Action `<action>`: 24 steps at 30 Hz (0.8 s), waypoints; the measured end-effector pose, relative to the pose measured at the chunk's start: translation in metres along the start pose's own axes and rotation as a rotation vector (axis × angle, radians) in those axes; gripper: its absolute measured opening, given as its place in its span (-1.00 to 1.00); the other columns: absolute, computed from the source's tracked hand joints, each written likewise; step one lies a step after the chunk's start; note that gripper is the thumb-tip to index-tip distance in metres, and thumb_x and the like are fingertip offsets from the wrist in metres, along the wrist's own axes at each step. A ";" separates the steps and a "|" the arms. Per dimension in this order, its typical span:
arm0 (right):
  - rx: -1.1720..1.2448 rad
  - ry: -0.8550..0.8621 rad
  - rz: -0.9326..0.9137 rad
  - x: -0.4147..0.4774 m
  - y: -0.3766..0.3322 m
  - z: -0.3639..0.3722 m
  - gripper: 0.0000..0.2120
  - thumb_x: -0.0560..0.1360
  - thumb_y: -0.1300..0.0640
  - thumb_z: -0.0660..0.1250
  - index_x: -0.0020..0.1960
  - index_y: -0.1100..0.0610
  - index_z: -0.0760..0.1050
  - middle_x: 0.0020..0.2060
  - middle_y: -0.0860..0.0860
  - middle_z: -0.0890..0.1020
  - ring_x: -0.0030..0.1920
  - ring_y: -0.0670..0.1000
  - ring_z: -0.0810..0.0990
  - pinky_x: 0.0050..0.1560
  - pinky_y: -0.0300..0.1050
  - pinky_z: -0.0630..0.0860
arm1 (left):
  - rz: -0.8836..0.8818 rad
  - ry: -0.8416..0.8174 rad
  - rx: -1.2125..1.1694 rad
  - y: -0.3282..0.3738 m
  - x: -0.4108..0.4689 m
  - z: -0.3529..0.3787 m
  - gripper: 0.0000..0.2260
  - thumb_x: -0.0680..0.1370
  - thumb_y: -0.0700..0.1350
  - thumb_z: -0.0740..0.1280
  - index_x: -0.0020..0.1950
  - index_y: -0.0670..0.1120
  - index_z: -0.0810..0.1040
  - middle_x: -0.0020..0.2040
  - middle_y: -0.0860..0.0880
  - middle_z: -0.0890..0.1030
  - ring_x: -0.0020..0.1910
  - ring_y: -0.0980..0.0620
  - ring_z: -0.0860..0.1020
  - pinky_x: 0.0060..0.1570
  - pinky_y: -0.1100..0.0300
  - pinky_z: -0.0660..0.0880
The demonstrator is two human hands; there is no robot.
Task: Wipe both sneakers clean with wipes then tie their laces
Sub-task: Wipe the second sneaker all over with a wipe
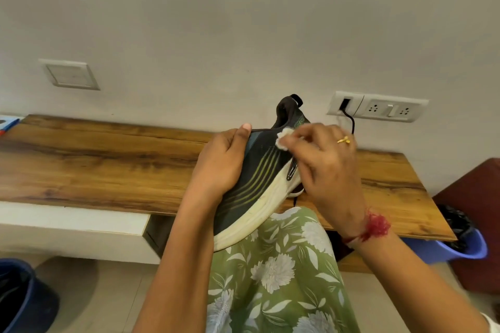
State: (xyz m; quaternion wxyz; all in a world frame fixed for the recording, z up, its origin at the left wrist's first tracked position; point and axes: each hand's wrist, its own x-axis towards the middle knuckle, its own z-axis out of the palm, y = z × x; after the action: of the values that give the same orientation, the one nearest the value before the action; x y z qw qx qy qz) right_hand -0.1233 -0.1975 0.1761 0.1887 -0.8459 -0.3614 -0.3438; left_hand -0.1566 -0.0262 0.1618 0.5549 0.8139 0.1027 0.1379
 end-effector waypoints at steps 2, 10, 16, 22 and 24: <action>-0.032 -0.075 -0.154 -0.010 -0.003 0.000 -0.75 0.48 0.21 0.20 0.02 0.12 0.63 -0.04 0.06 0.62 -0.04 0.10 0.54 0.16 0.02 0.26 | -0.015 -0.006 -0.018 -0.001 0.000 -0.002 -0.37 0.53 0.35 0.04 -0.09 -0.17 0.61 -0.22 -0.23 0.63 -0.21 -0.20 0.61 -0.05 -0.22 0.52; 0.004 -0.094 -0.192 -0.008 -0.003 -0.001 -0.72 0.56 0.11 0.16 0.00 0.15 0.64 -0.07 0.09 0.62 -0.06 0.10 0.55 0.10 0.03 0.32 | -0.018 0.023 -0.034 0.000 0.001 -0.003 -0.37 0.50 0.35 0.05 -0.14 -0.18 0.59 -0.25 -0.23 0.61 -0.23 -0.23 0.58 -0.06 -0.20 0.52; 0.022 -0.028 -0.060 0.006 0.007 -0.003 -0.76 0.50 0.21 0.20 0.01 0.18 0.64 -0.07 0.12 0.61 -0.02 0.07 0.45 0.01 0.05 0.39 | -0.007 0.000 -0.057 -0.003 0.002 -0.001 -0.26 0.43 0.43 0.03 -0.05 -0.24 0.58 -0.20 -0.32 0.60 -0.19 -0.30 0.58 -0.05 -0.27 0.50; -0.056 -0.030 -0.092 0.010 0.012 -0.003 -0.78 0.50 0.20 0.22 0.00 0.13 0.64 -0.07 0.08 0.63 -0.02 0.10 0.50 0.07 0.03 0.33 | -0.005 -0.002 -0.049 -0.004 0.002 -0.003 -0.31 0.47 0.38 0.03 -0.07 -0.21 0.60 -0.22 -0.29 0.61 -0.20 -0.27 0.58 -0.06 -0.23 0.51; -0.033 -0.011 -0.035 0.013 0.008 -0.001 -0.77 0.49 0.21 0.22 -0.01 0.16 0.64 -0.08 0.09 0.62 -0.04 0.11 0.49 0.02 0.03 0.35 | 0.002 0.007 -0.036 -0.004 0.002 -0.003 -0.33 0.48 0.36 0.03 -0.09 -0.21 0.59 -0.24 -0.27 0.60 -0.22 -0.26 0.58 -0.06 -0.23 0.51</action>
State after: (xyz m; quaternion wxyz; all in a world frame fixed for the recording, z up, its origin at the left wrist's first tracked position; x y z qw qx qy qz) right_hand -0.1110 -0.1975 0.1861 0.1670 -0.8443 -0.3714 -0.3483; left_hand -0.1556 -0.0211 0.1593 0.5688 0.8035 0.1016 0.1431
